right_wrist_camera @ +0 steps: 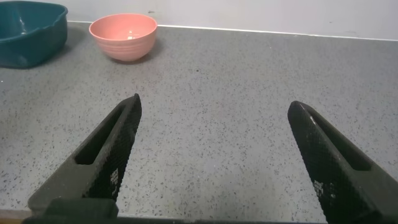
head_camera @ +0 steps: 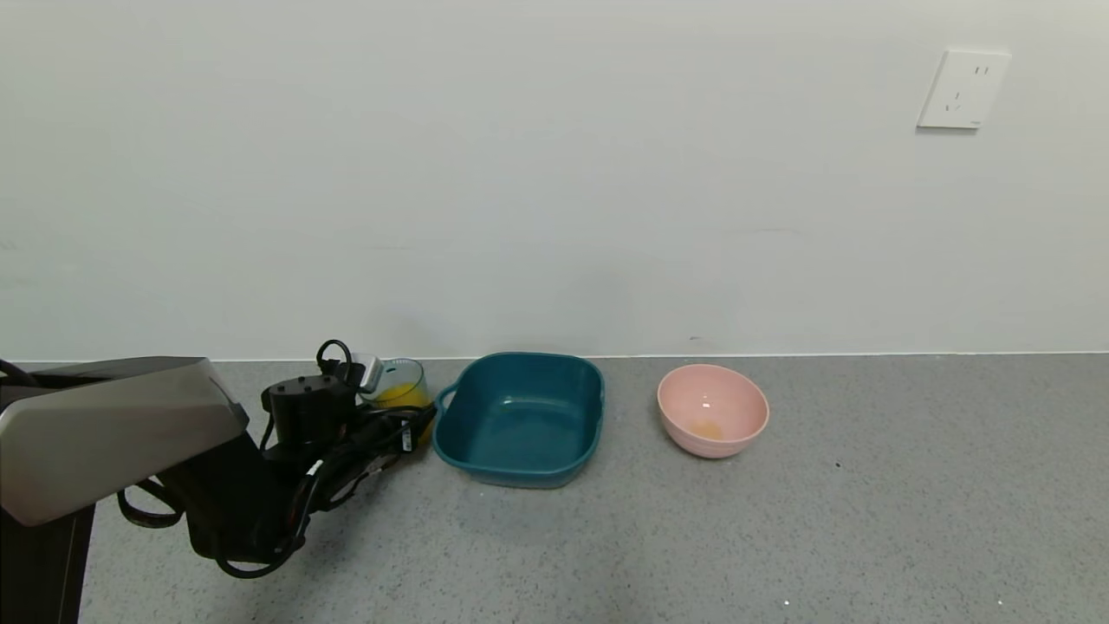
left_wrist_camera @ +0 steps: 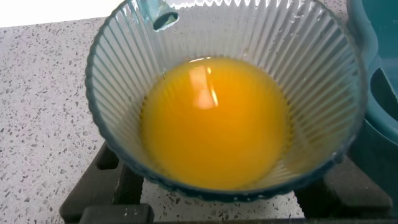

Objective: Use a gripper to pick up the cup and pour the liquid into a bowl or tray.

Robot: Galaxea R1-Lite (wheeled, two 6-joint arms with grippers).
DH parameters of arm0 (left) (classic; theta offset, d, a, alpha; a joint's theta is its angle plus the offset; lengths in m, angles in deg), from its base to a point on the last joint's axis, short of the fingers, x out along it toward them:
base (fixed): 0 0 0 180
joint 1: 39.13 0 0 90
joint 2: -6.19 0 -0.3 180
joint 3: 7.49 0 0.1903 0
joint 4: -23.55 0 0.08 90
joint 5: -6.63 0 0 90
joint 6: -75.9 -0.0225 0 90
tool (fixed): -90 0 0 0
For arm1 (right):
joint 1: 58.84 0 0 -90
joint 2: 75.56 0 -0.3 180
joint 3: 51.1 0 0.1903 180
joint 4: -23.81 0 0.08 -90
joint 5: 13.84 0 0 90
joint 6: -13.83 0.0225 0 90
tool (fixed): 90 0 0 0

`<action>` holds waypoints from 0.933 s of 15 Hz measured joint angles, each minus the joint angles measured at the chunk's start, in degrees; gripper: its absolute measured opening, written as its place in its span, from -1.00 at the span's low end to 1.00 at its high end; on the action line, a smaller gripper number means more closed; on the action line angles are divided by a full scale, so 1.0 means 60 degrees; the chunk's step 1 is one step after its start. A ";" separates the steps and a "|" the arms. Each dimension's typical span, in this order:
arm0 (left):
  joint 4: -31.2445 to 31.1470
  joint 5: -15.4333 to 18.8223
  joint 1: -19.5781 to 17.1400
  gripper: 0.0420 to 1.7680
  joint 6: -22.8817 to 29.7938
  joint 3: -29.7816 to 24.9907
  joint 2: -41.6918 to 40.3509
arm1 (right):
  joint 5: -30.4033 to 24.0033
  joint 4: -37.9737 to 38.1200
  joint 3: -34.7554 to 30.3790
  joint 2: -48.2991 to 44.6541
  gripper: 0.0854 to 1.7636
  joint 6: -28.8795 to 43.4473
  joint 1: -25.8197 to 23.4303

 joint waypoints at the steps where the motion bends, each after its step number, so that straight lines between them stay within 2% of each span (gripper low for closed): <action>1: -0.0024 -0.0004 0.0000 0.47 0.0000 -0.0008 -0.0022 | 0.0000 0.0004 0.0000 0.0000 0.94 0.0004 0.0000; 8: -0.0922 -0.0024 -0.0071 0.46 -0.0059 0.0354 -0.0575 | 0.0000 0.0004 0.0000 0.0000 0.94 -0.0006 0.0000; 14: -0.1985 -0.0161 -0.0061 0.46 -0.0473 0.0620 -0.1347 | 0.0000 0.0006 0.0000 0.0000 0.94 0.0000 0.0000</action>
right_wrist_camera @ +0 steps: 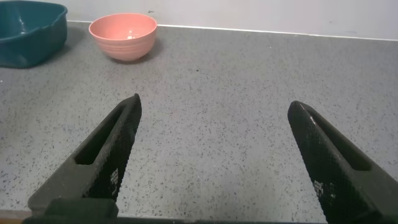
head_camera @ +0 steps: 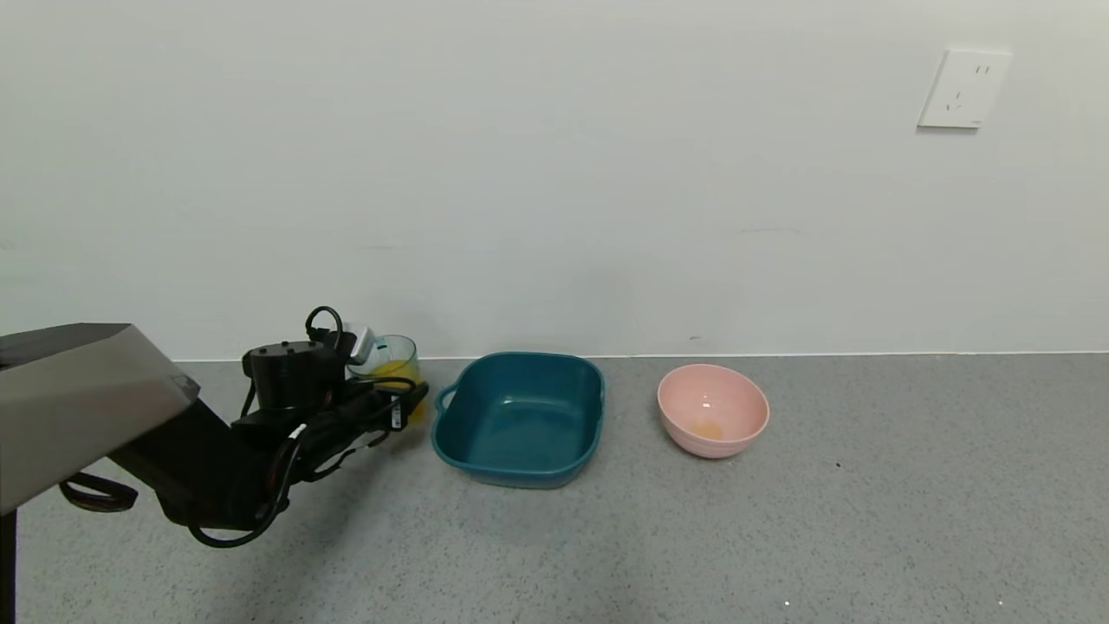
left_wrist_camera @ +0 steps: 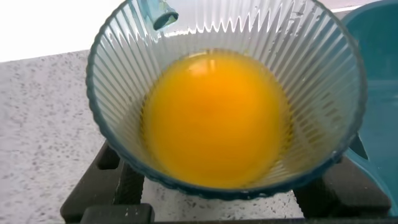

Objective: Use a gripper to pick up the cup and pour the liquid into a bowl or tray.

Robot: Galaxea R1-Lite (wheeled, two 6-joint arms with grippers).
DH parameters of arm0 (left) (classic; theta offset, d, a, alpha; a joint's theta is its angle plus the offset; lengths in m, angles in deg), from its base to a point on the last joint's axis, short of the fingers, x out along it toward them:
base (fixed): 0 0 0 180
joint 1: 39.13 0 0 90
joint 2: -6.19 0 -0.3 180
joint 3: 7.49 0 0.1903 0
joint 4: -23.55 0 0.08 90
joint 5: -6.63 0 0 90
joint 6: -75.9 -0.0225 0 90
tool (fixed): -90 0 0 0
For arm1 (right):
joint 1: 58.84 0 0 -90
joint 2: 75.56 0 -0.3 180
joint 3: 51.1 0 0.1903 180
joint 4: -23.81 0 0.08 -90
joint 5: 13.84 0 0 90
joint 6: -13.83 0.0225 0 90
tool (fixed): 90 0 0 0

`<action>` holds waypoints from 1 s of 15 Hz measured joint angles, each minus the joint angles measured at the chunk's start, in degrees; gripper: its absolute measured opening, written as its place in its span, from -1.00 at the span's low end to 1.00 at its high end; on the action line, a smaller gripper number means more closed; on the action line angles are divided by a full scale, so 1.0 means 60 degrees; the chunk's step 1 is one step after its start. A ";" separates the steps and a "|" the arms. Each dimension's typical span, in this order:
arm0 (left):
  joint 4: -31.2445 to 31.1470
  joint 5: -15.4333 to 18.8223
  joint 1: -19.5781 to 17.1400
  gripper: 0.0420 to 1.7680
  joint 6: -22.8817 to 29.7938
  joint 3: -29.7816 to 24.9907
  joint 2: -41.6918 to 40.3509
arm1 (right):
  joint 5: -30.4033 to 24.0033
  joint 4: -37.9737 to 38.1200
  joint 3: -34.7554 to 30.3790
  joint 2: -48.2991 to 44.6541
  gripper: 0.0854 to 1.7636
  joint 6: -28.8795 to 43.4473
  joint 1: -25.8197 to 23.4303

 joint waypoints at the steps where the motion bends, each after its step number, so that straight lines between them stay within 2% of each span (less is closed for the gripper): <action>1: -0.0201 -0.0018 0.0000 0.46 -0.0142 0.0047 -0.0142 | 0.0004 0.0000 0.0000 0.0000 0.94 -0.0004 0.0000; 6: -0.1508 -0.0128 0.0079 0.46 -0.0983 0.0616 -0.0827 | 0.0000 0.0012 0.0000 0.0000 0.94 0.0000 0.0000; 9: -0.2288 -0.0425 0.0193 0.45 -0.1479 0.1052 -0.1130 | 0.0000 0.0012 0.0000 0.0000 0.94 -0.0004 0.0000; 15: -0.2788 -0.1024 0.0754 0.45 -0.2528 0.1493 -0.1388 | 0.0000 0.0012 0.0000 0.0000 0.94 0.0000 0.0000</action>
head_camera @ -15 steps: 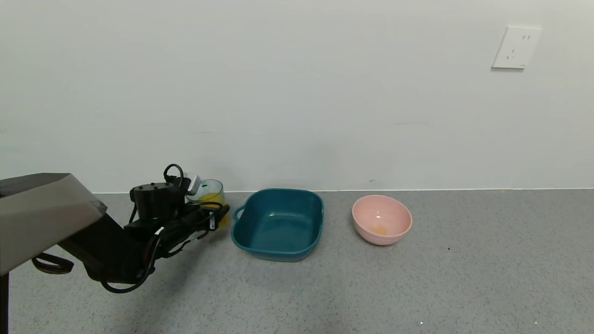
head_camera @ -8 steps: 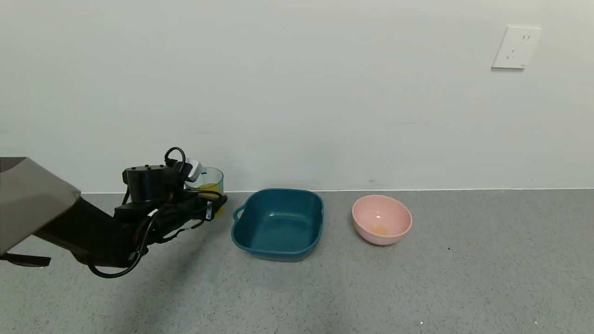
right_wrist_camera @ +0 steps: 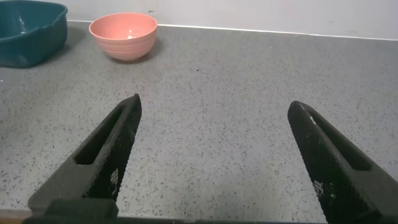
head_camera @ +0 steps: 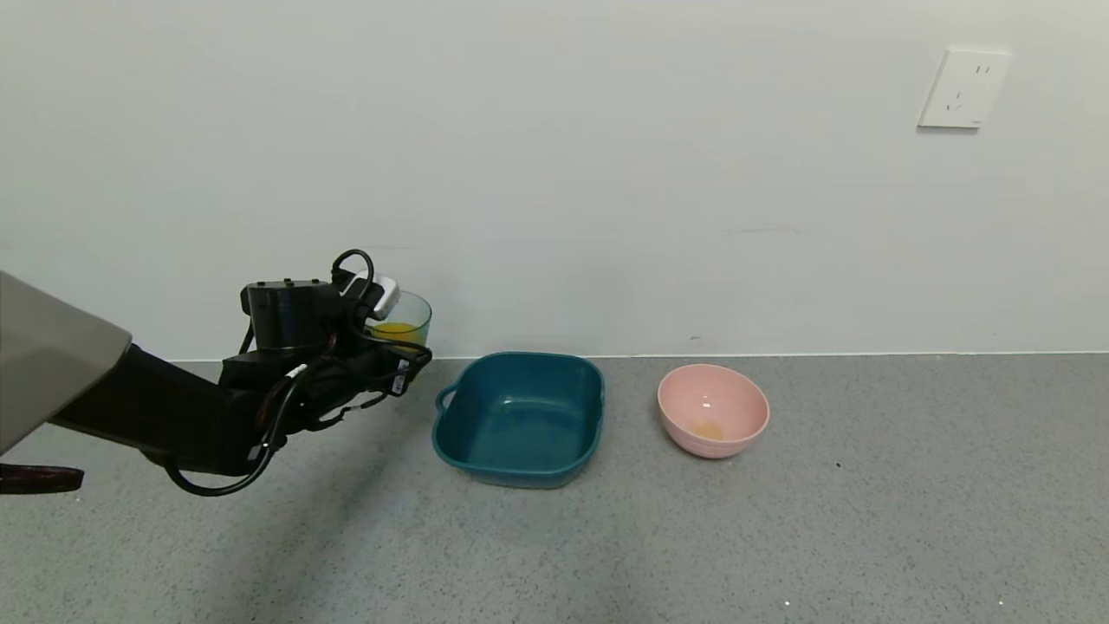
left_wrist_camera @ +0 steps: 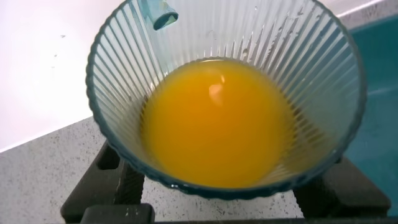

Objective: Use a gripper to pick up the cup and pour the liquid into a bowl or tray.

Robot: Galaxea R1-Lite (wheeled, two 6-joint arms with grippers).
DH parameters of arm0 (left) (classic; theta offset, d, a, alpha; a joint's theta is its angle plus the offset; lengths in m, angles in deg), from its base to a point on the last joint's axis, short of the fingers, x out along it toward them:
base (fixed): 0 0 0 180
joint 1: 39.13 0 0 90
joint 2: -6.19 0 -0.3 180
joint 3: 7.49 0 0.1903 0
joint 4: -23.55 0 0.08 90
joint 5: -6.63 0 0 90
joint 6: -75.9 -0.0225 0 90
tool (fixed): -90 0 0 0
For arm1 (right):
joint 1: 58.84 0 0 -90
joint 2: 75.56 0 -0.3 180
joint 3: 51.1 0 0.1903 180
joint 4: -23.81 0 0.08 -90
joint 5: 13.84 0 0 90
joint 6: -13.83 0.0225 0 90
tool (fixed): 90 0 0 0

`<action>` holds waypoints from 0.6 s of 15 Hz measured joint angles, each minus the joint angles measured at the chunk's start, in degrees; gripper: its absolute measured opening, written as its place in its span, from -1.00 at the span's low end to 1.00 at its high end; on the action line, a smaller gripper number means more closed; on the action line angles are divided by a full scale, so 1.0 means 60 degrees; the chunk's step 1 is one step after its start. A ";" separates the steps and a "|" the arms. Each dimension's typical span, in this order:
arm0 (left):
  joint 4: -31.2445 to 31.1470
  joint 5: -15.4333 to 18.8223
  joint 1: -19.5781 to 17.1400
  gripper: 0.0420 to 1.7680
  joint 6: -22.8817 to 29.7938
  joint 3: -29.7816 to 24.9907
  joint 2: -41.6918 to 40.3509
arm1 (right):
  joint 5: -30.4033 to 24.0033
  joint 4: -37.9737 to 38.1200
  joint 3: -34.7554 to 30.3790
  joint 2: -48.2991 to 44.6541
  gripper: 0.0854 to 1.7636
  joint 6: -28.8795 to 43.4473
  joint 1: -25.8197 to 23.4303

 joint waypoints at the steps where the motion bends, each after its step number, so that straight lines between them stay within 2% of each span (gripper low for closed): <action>1: -0.0138 -0.0085 0.0110 0.45 -0.0179 0.0093 0.0000 | 0.0000 0.0000 0.0000 0.0000 0.94 0.0000 0.0000; 9: -0.0364 -0.0835 0.0725 0.45 -0.2369 0.0492 0.0071 | 0.0004 0.0000 0.0000 0.0000 0.94 0.0004 0.0000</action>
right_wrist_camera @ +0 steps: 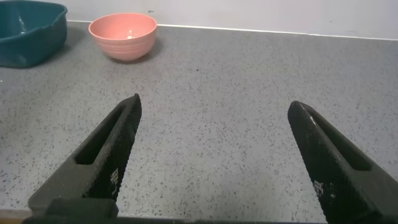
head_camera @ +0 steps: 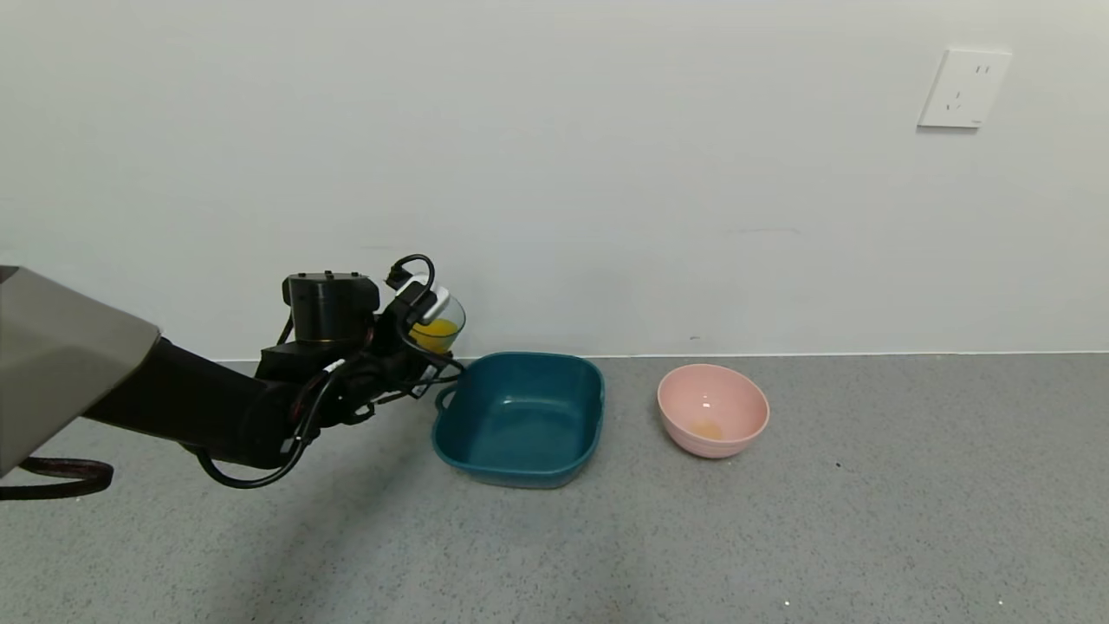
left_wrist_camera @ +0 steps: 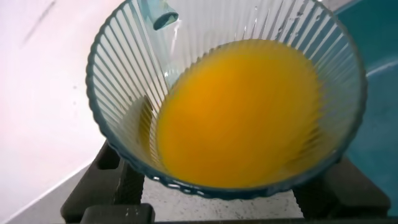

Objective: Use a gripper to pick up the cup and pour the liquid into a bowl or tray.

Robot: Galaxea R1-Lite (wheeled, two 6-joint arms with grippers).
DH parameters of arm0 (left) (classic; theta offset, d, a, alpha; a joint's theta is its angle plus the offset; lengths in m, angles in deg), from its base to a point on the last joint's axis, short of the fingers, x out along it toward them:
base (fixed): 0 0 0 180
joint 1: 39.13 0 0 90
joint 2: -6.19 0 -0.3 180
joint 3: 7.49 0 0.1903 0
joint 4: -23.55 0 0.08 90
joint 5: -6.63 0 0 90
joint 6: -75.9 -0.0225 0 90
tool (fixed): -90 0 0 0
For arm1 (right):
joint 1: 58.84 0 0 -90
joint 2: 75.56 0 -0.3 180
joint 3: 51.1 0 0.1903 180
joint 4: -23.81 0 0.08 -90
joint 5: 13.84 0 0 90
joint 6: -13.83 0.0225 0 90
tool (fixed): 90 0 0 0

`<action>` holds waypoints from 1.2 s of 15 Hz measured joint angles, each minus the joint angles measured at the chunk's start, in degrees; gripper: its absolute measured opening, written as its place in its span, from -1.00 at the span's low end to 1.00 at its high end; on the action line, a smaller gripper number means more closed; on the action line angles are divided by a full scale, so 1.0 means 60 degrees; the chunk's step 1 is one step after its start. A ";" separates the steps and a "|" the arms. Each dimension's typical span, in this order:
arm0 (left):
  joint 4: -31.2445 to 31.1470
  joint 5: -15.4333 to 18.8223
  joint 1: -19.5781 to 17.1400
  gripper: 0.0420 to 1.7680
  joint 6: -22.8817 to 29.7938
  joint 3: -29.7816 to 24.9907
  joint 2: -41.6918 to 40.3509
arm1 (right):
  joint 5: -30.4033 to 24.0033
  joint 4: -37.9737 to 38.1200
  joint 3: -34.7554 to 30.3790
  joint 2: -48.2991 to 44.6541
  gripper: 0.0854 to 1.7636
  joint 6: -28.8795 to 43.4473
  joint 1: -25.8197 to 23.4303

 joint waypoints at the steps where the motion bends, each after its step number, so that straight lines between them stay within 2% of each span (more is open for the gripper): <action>1: -0.0018 -0.0114 0.0043 0.45 -0.0152 0.0010 0.0000 | -0.0004 0.0000 0.0000 0.0000 0.94 0.0000 0.0000; 4: -0.0538 -0.0276 0.0179 0.45 -0.0542 0.0112 -0.0028 | 0.0000 0.0000 0.0000 0.0000 0.94 -0.0004 0.0000; 7: -0.0634 -0.0291 0.0354 0.45 -0.0965 0.0161 -0.0028 | -0.0004 0.0000 0.0000 0.0000 0.94 -0.0004 0.0000; 11: -0.0648 -0.0794 0.0583 0.45 -0.1780 0.0167 0.0049 | -0.0004 -0.0004 0.0000 0.0000 0.94 0.0000 0.0000; 16: -0.0648 -0.1097 0.0809 0.45 -0.2414 0.0171 0.0128 | -0.0004 0.0000 0.0000 0.0000 0.94 -0.0004 0.0000; 18: -0.0626 -0.1319 0.0845 0.45 -0.2928 0.0163 0.0118 | -0.0004 -0.0004 0.0000 0.0000 0.94 -0.0008 0.0000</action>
